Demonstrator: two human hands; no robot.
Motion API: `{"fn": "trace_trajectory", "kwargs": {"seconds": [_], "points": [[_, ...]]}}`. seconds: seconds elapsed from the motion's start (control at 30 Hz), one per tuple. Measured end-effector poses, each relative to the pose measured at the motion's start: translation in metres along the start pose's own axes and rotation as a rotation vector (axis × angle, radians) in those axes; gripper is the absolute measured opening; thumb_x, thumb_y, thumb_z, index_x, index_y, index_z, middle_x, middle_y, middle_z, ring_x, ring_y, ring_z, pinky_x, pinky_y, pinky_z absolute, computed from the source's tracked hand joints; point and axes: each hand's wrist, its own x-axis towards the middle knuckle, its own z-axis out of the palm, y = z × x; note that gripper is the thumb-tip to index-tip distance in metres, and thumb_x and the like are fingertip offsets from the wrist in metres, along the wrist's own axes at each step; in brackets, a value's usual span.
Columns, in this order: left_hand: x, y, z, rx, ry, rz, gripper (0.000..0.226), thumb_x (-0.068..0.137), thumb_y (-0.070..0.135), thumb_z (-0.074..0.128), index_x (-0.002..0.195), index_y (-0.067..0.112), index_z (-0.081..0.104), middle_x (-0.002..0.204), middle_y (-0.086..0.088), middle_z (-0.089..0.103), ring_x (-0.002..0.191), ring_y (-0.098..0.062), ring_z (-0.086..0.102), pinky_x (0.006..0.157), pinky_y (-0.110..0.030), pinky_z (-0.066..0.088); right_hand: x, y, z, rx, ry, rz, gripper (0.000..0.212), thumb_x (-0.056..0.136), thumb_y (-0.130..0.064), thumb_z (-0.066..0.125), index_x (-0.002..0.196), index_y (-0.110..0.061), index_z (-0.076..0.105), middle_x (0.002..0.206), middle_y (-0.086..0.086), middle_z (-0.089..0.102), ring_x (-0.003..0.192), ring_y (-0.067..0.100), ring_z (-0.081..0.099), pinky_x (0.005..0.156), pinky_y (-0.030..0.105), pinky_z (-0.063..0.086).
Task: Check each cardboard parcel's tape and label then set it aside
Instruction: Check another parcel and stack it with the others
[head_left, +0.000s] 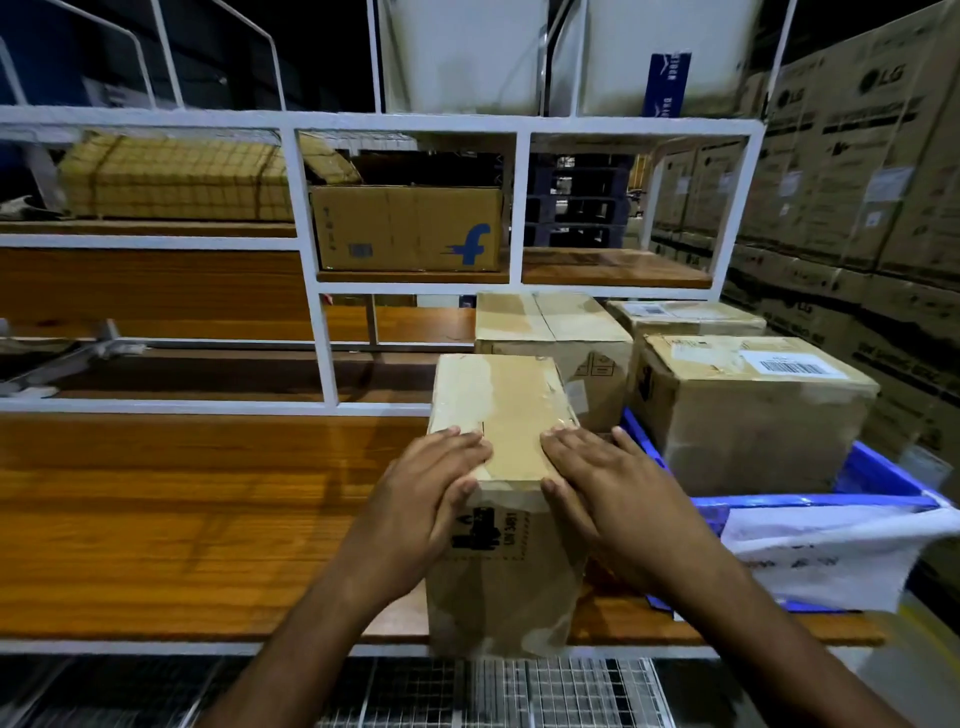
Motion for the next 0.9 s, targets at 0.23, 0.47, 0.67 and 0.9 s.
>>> {"fn": "trace_trajectory", "kwargs": {"seconds": [0.23, 0.47, 0.67, 0.9], "points": [[0.000, -0.019, 0.001, -0.356, 0.073, 0.039, 0.045, 0.102, 0.050, 0.033, 0.117, 0.025, 0.068, 0.134, 0.017, 0.059, 0.139, -0.007, 0.039, 0.111, -0.025, 0.035, 0.059, 0.027, -0.030, 0.086, 0.034, -0.017, 0.041, 0.102, -0.051, 0.035, 0.135, -0.037, 0.056, 0.141, -0.004, 0.057, 0.118, 0.011, 0.058, 0.108, 0.040, 0.042], [0.021, -0.015, 0.012, -0.465, 0.142, -0.107, 0.040, 0.087, 0.064, 0.048, 0.089, 0.031, 0.071, 0.143, 0.024, 0.048, 0.138, 0.001, 0.033, 0.107, -0.035, 0.035, 0.075, 0.037, -0.006, -0.069, -0.094, 0.111, 0.053, 0.105, -0.047, 0.022, 0.154, -0.029, 0.027, 0.158, 0.008, 0.034, 0.141, 0.026, 0.037, 0.111, 0.042, 0.033], [0.051, -0.027, 0.016, -0.098, 0.017, -0.327, 0.044, 0.099, 0.051, 0.030, 0.143, 0.055, 0.029, 0.152, 0.008, 0.038, 0.137, -0.025, 0.033, 0.107, -0.049, 0.034, 0.040, 0.001, -0.029, -0.427, 0.064, 0.177, 0.038, 0.102, -0.034, 0.038, 0.095, -0.018, 0.071, 0.078, 0.001, 0.062, 0.071, 0.022, 0.059, 0.057, 0.030, 0.044], [0.091, -0.018, 0.003, -0.342, -0.186, -0.578, 0.034, 0.105, 0.042, 0.033, 0.127, 0.027, 0.055, 0.120, -0.003, 0.062, 0.099, -0.021, 0.062, 0.071, -0.036, 0.056, 0.051, 0.075, -0.028, -0.114, 0.170, 0.188, 0.030, 0.098, -0.049, 0.046, 0.106, -0.025, 0.062, 0.095, -0.005, 0.061, 0.091, 0.012, 0.058, 0.070, 0.028, 0.043]]}}
